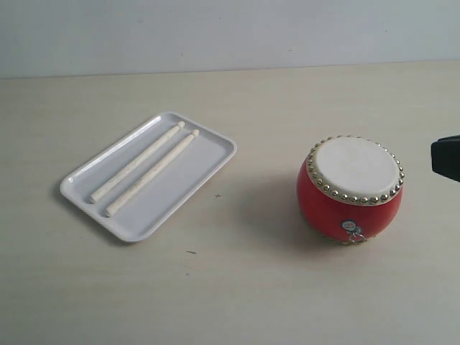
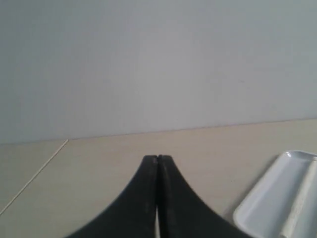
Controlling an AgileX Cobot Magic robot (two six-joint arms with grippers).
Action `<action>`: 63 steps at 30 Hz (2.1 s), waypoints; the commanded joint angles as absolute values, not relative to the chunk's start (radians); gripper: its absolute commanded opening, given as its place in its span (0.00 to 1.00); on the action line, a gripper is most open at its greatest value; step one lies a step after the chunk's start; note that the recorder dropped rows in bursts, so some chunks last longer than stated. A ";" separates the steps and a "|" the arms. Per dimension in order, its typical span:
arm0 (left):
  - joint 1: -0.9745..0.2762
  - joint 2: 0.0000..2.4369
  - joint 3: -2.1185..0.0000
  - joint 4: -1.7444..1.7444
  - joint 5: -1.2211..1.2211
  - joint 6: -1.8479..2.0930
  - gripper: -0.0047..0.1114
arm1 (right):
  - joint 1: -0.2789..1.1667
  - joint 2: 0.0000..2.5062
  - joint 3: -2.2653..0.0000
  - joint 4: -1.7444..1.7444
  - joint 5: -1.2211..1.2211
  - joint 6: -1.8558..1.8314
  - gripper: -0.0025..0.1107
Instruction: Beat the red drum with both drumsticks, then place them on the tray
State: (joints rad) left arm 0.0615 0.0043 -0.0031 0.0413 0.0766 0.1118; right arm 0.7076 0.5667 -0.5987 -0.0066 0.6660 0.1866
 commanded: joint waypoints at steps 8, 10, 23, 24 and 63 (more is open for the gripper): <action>0.080 0.000 0.000 0.015 0.117 -0.043 0.04 | 0.709 0.564 -0.595 -0.007 0.657 0.185 0.02; 0.080 0.000 0.000 0.015 0.147 -0.039 0.04 | 0.709 0.564 -0.595 -0.007 0.657 0.185 0.02; 0.080 0.000 0.000 0.013 0.147 -0.049 0.04 | 0.709 0.564 -0.595 -0.007 0.657 0.186 0.02; 0.080 0.000 0.000 0.013 0.147 -0.049 0.04 | 0.709 0.564 -0.595 -0.007 0.657 0.186 0.02; 0.080 0.000 0.000 0.013 0.147 -0.042 0.04 | 0.136 0.353 -0.595 0.030 0.648 0.185 0.02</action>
State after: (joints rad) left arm 0.0766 0.0043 -0.0031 0.0177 0.1485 -0.0418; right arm 0.2135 0.3869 -0.5987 0.0688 0.6623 0.1866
